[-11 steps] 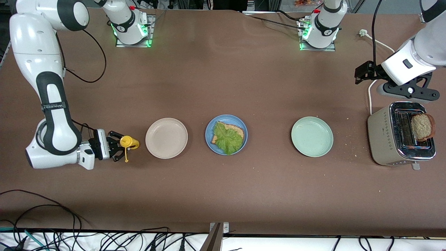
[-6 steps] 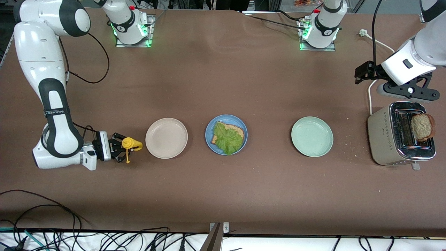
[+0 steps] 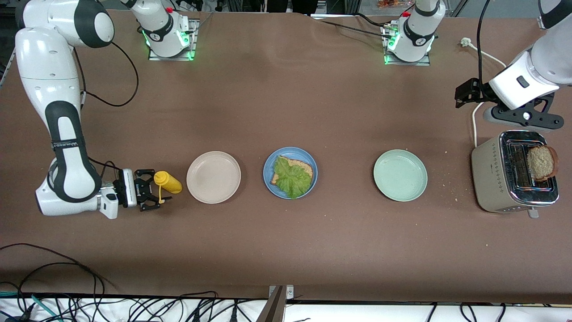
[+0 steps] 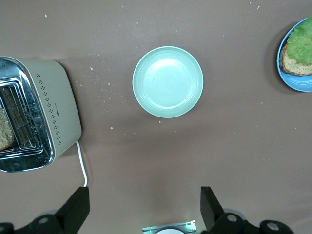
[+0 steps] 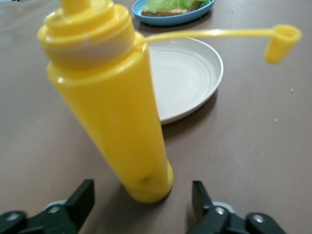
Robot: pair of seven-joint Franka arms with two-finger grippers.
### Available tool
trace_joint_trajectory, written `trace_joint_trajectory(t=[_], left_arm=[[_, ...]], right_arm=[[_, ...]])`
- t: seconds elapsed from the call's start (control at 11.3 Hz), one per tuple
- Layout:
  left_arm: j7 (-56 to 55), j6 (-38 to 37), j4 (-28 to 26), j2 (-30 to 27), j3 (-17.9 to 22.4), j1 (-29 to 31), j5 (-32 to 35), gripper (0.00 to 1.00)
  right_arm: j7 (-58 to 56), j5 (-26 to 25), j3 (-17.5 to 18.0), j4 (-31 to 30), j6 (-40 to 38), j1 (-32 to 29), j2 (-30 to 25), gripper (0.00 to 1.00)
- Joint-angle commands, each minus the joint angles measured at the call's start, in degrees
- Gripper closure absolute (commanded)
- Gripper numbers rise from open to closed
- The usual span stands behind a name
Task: Make sandwich in blue plate with both arms
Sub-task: 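Release the mustard bottle and raise the right gripper to rest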
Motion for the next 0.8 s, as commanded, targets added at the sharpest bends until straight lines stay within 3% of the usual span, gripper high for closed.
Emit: trace_joint_trajectory(t=[0.0, 0.27, 0.71], left_arm=[[-0.26, -0.56, 0.66, 0.72, -0.22, 0.47, -0.44, 0.0], [0.01, -0.65, 0.74, 0.72, -0.22, 0.9, -0.44, 0.0], [0.01, -0.73, 0.57, 0.81, -0.22, 1.7, -0.44, 0.0]], right_arm=[[1.19, -2.55, -2.8, 1.47, -2.14, -0.42, -1.87, 0.0], [4.07, -4.3, -6.15, -3.42, -3.21, -0.24, -7.48, 0.0], [42.15, -17.04, -6.24, -16.17, -2.95, 3.17, -28.56, 0.0]])
